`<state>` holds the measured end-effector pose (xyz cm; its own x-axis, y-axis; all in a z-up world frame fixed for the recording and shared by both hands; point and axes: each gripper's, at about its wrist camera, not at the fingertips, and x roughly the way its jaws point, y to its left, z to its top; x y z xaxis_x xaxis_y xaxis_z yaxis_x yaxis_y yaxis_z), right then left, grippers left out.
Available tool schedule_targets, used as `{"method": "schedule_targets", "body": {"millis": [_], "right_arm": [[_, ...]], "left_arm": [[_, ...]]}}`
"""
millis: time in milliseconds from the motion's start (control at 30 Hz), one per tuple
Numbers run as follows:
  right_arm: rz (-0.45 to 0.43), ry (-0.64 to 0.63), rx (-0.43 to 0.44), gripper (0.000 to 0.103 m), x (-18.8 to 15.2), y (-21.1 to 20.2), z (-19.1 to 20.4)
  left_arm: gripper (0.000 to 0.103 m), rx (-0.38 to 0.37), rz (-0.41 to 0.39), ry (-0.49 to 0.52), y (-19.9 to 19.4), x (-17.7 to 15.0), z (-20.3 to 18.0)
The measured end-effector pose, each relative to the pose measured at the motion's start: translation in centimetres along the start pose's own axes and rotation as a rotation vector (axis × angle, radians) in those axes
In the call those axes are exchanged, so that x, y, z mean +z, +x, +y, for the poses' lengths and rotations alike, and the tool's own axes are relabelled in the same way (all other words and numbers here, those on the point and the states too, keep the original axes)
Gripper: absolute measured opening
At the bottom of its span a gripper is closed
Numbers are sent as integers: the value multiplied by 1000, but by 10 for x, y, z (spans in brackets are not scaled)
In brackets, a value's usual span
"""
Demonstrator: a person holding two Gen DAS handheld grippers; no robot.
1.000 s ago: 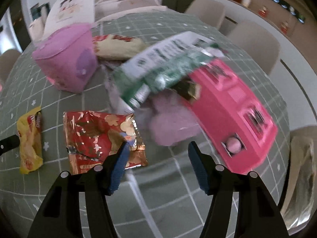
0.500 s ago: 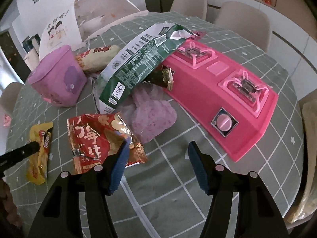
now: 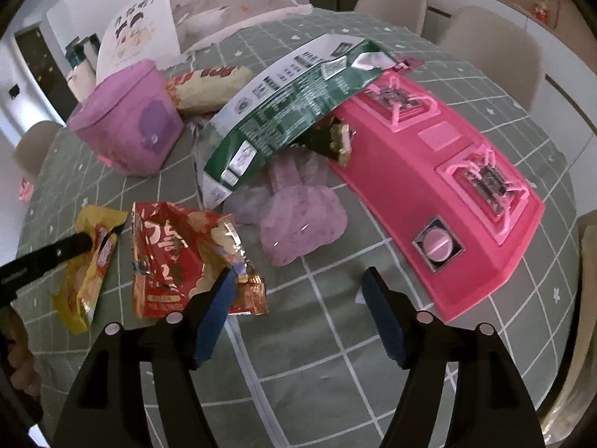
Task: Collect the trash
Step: 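Grasp the red snack packet with the right tool, then lift the yellow bag and red packet and carry them toward the bin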
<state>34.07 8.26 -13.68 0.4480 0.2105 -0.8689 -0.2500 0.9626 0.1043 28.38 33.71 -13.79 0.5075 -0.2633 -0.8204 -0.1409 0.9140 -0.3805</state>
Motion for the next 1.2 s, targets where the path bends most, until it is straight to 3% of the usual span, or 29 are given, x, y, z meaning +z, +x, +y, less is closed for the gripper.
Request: {"method": "schedule_targets", "body": {"millis": [133, 233, 333, 433, 500, 700, 733, 833, 867, 1000, 1200], "right_arm": [[-26, -50, -17, 16, 3, -11, 7], [-64, -85, -27, 6, 3, -26, 9], [-102, -99, -21, 4, 3, -46, 8], [-131, -88, 2, 4, 3, -65, -1], [-121, -81, 71, 4, 3, -70, -6], [-86, -89, 166, 7, 3, -49, -7], [-82, -99, 172, 15, 4, -44, -5], [-109, -190, 190, 55, 6, -38, 13], [-118, -242, 207, 57, 9, -37, 21], [-137, -488, 206, 57, 21, -29, 56], [-21, -568, 189, 58, 33, 10, 64]], "left_arm": [[16, -26, -9, -34, -11, 0, 8], [15, -28, -15, -42, -18, 2, 9], [13, -38, -28, -28, -25, 5, 3], [7, -48, -40, -12, -32, 6, -6], [7, -47, -58, -7, -39, 7, -10], [7, -31, -82, 21, -55, 4, -19], [7, -29, -81, 25, -56, 3, -19], [7, -21, -69, 39, -58, 3, -16], [7, -22, -61, 43, -58, 4, -14], [7, -24, -40, 46, -55, 4, -5], [7, -34, -29, 40, -52, 5, 1]]}}
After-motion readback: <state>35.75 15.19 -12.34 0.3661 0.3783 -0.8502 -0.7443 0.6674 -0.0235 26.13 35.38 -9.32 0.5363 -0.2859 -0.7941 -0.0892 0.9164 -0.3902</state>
